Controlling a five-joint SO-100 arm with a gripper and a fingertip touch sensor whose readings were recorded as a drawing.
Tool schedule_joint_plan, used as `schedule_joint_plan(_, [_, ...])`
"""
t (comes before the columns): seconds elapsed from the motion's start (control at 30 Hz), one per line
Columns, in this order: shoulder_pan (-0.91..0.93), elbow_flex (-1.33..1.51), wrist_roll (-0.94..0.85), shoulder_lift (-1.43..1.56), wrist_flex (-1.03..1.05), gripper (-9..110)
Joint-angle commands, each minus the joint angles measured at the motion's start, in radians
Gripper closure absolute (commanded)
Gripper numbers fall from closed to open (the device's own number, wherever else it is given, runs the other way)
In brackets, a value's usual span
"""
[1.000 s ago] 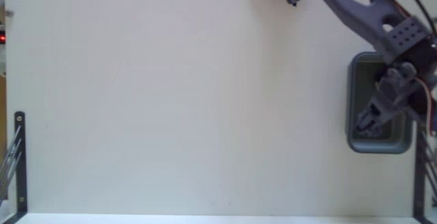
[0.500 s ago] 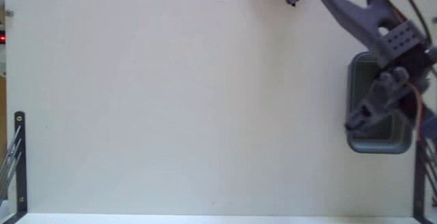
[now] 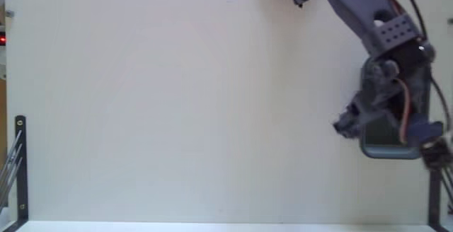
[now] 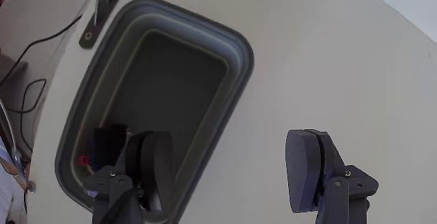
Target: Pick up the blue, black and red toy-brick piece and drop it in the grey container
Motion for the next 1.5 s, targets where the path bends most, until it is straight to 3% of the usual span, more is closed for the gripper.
schedule_joint_plan(0.0, [0.028, 0.029, 0.003, 0.119, 0.016, -9])
schedule_joint_plan(1.47, [0.433, 0.556, 0.003, 0.650, 0.019, -9])
